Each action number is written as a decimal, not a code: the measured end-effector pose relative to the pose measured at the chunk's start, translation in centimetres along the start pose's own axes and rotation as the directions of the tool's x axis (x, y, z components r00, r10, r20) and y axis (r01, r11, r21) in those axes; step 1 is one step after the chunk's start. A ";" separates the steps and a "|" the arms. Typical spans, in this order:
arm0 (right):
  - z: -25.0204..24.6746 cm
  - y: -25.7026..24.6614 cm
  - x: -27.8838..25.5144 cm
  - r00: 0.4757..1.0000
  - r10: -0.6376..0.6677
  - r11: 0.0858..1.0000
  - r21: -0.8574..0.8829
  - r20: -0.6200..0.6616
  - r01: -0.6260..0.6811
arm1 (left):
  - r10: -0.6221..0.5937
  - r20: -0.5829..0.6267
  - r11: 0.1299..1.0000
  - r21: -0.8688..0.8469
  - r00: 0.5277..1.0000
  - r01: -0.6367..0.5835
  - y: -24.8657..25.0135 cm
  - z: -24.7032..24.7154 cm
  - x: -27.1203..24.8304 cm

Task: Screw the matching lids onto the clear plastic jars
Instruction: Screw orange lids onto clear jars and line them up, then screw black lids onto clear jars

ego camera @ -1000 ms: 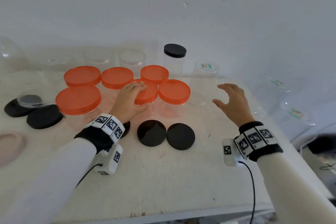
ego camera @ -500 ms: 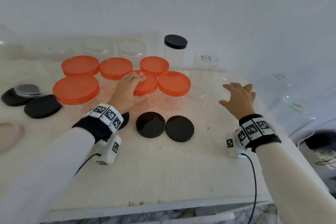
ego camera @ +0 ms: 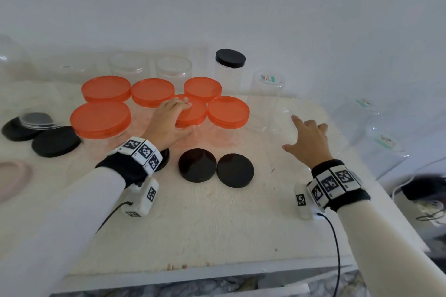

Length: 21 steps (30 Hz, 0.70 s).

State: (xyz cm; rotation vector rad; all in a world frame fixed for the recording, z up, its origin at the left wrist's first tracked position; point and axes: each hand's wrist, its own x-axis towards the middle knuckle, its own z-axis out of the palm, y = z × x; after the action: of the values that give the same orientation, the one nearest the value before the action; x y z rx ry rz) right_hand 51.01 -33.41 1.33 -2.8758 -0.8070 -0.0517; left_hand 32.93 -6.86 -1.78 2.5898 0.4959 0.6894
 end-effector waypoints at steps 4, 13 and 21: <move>-0.1 -0.5 -1.9 0.999 -0.032 0.995 0.091 -0.032 0.035 | 0.010 0.001 1.000 0.012 1.000 -0.010 -0.1 -0.1 0.0; -0.4 -0.7 -5.1 0.995 -0.041 0.847 0.524 -0.089 0.082 | 0.126 -0.033 0.992 0.033 0.991 -0.125 1.7 -1.6 0.1; 0.5 0.2 -6.6 0.985 -0.084 0.687 0.707 -0.150 0.166 | 0.332 0.257 0.934 -0.221 0.908 -0.279 8.6 1.4 -3.3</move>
State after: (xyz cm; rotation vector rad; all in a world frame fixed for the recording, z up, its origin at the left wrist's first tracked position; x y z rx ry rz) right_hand 45.46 -36.94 0.32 -2.0470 -0.7766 0.0820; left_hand 32.97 -16.05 -0.12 2.5568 -0.0684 0.4117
